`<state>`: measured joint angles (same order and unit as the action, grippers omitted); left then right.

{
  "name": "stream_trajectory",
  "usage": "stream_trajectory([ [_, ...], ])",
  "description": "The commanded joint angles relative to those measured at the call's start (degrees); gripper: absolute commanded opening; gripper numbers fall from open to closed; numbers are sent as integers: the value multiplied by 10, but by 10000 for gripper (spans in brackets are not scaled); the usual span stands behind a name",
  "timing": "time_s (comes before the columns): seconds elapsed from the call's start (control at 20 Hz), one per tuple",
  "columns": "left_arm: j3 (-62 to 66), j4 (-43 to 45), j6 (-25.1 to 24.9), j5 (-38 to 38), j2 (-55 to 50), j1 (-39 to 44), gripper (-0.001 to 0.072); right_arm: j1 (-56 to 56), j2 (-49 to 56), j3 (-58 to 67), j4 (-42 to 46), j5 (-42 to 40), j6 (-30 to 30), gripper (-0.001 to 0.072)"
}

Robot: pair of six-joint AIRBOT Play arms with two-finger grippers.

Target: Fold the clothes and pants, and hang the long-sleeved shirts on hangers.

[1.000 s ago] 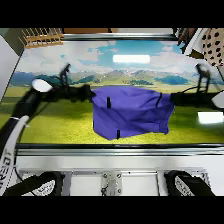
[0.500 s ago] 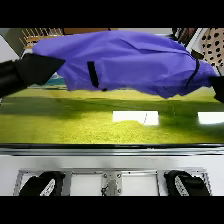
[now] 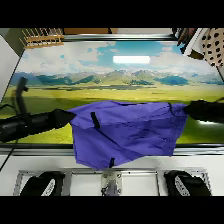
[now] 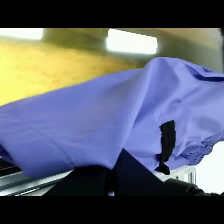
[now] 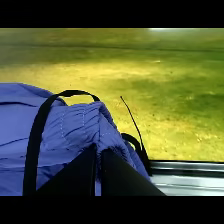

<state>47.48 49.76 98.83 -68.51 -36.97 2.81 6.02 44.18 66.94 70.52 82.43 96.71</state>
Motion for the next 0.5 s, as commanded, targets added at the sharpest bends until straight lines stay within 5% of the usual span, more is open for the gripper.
stream_trajectory([
  [0.0, -57, 6, -23, 135, -108, -1, 6, 0, 130, -28, -10, -150, -18, 21],
  [0.1, -10, -25, -72, 218, -213, -1, 7, 0, 212, 8, -40, -268, -33, 21],
  [0.15, 35, -34, -94, 237, -269, -3, 92, 0, 250, 40, -51, -313, -33, 45],
  [0.2, 97, -33, -95, 237, -327, -9, 488, 1, 281, 75, -62, -341, -33, 225],
  [0.25, 160, -34, -92, 220, -378, -20, 691, 4, 308, 117, -63, -346, -35, 498],
  [0.3, 230, -33, -92, 185, -425, -36, 685, 9, 325, 155, -63, -340, -47, 612],
  [0.45, 345, -16, -93, 92, -480, -86, 685, 45, 309, 200, -61, -334, -71, 599],
])
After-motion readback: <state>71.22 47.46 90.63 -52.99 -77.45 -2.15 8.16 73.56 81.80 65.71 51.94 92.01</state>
